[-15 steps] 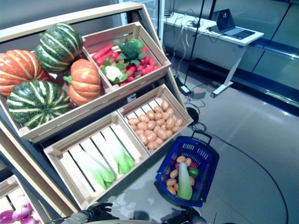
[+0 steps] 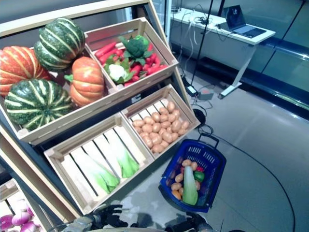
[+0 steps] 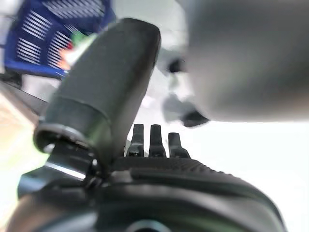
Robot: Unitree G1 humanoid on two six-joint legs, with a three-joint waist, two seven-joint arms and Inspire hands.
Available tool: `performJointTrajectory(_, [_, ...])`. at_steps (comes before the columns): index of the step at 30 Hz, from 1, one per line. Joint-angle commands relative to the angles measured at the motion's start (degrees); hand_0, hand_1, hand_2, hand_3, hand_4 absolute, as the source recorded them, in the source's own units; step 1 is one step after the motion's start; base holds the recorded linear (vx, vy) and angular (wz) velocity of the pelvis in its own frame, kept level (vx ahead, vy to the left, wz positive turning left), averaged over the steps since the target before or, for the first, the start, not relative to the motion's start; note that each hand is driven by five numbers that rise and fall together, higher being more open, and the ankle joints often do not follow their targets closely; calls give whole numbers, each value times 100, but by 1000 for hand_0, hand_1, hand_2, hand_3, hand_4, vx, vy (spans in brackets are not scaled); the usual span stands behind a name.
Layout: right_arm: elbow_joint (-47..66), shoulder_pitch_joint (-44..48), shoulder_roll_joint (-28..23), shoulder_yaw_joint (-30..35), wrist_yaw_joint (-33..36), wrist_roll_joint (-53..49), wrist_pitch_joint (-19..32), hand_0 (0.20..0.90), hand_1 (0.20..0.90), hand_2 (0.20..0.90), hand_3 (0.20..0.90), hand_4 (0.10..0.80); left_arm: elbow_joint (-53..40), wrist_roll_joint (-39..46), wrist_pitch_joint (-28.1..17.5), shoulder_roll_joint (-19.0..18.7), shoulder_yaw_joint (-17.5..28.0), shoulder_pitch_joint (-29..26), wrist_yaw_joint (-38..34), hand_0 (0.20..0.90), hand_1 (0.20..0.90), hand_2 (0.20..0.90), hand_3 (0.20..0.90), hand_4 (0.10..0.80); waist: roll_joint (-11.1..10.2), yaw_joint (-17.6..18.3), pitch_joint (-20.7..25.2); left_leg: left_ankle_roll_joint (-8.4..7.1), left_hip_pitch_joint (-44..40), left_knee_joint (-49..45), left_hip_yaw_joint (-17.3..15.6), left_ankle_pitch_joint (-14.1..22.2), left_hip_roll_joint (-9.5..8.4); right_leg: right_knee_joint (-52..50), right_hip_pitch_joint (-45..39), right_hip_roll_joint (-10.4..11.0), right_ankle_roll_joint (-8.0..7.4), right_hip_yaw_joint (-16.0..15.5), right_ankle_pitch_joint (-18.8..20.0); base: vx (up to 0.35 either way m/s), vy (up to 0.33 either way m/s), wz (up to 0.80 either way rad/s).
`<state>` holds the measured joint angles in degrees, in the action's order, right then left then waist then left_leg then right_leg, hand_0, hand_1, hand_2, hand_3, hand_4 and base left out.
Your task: Put vegetables into the basket
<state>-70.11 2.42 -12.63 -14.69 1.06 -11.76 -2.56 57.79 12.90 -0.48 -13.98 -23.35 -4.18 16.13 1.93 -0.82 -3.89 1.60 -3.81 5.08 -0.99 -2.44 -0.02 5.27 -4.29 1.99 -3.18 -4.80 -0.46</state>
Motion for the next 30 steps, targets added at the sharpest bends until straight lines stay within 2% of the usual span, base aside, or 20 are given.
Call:
performJointTrajectory(1, [-39,206,19,-247,-93,-170,-16,900,900,900,900,800,-1139,812,-115,-17,70,-858,670,900,900,900,900,800,-37,42,-6,-127,55,-8,349,152,85,-167,123,332,-108,-8,301,0,0,0])
performJointTrajectory(3, [-41,165,-10,-206,-87,-196,27,900,900,900,900,800,-2114,862,14,-269,-93,-973,600,900,900,900,900,800,-4,-1,-10,-118,75,-8,394,150,74,-169,132,343,-114,-18,308,-16,7,0])
performJointTrajectory(6, [-70,119,-9,-143,-80,-259,49,900,900,900,900,800,-3228,741,266,-593,-52,-1136,375,900,900,900,900,800,16,-54,8,-110,84,-8,449,166,54,-129,114,357,-121,-38,320,-13,-15,4])
performJointTrajectory(7, [-71,103,-6,-141,-81,-269,58,900,900,900,900,800,-3357,613,218,-645,-49,-1153,313,900,900,900,900,800,15,-59,11,-110,83,-8,453,169,54,-121,107,361,-124,-42,322,0,0,0])
performJointTrajectory(10, [-96,-32,-1,-97,-53,-366,181,900,900,900,900,800,-4406,-109,392,-1294,91,-1323,-51,900,900,900,900,800,25,-119,51,-103,105,-8,525,165,43,-63,74,364,-129,-95,336,-2,-12,-1])
performJointTrajectory(11, [-99,-45,-14,-91,-53,-385,197,900,900,900,900,800,-4554,-172,463,-1394,154,-1341,-50,900,900,900,900,800,27,-130,52,-104,110,-8,534,163,42,-57,71,364,-128,-103,336,-4,-31,4])
performJointTrajectory(12, [-93,-83,-48,-51,-66,-416,215,900,900,900,900,800,-4796,-606,565,-1617,302,-1365,-227,900,900,900,900,800,30,-150,53,-108,113,-8,560,165,43,-45,62,361,-124,-119,333,1,-18,6])
performJointTrajectory(13, [-96,-87,-52,-46,-70,-417,218,900,900,900,900,800,-4816,-643,584,-1641,319,-1363,-237,900,900,900,900,800,30,-151,52,-108,111,-8,563,165,42,-44,59,361,-124,-122,333,10,-23,8])
performJointTrajectory(15, [-114,-134,-85,-3,-82,-420,234,900,900,900,900,800,-4796,-1531,716,-1887,413,-1374,-561,900,900,900,900,800,32,-174,56,-103,110,-8,585,164,39,-33,43,359,-119,-140,333,22,-18,6])
performJointTrajectory(16, [-112,-200,-113,15,-80,-451,267,900,900,900,900,800,-4712,-2016,692,-2243,513,-1365,-617,900,900,900,900,800,39,-182,54,-108,106,-8,605,153,32,-27,34,357,-114,-149,329,32,-14,3])
performJointTrajectory(18, [-81,-278,-157,43,-95,-452,279,900,900,900,900,800,-4692,-2511,703,-2597,710,-1290,-576,900,900,900,900,800,51,-194,35,-116,118,-8,605,140,28,-27,35,361,-106,-171,323,17,-4,1])
performJointTrajectory(20, [-109,-357,-207,81,-127,-381,322,900,900,900,900,800,-4579,-3465,733,-3004,720,-1287,-589,900,900,900,900,800,87,-194,-2,-115,154,-8,619,109,13,-27,59,367,-108,-192,341,31,9,12])
performJointTrajectory(21, [-122,-364,-215,85,-137,-401,320,900,900,900,900,800,-4551,-3760,801,-3058,711,-1293,-588,900,900,900,900,800,94,-194,-9,-115,160,-8,627,103,9,-27,63,367,-109,-196,344,37,10,16])
performJointTrajectory(23, [-218,-407,-239,71,-198,-383,449,900,900,900,900,800,-4305,-4051,751,-3399,677,-1279,-824,900,900,900,900,800,139,-166,-57,-108,211,-8,616,95,-25,-50,103,371,-112,-213,331,31,8,9])
performJointTrajectory(26, [-266,-415,-303,43,-243,-332,582,900,900,900,900,800,-4113,-4645,600,-3646,528,-1380,-1083,900,900,900,900,800,196,-131,-175,-112,344,-8,625,36,-64,-122,228,362,-106,-231,320,-43,-14,6])
performJointTrajectory(30, [-83,-53,-584,-105,-271,-391,681,900,900,900,900,800,-3685,-5103,678,-3990,267,-1879,-2005,900,900,900,900,800,303,-23,-700,-146,721,-8,573,-101,-90,-347,736,298,-2,-190,297,-293,-16,15])
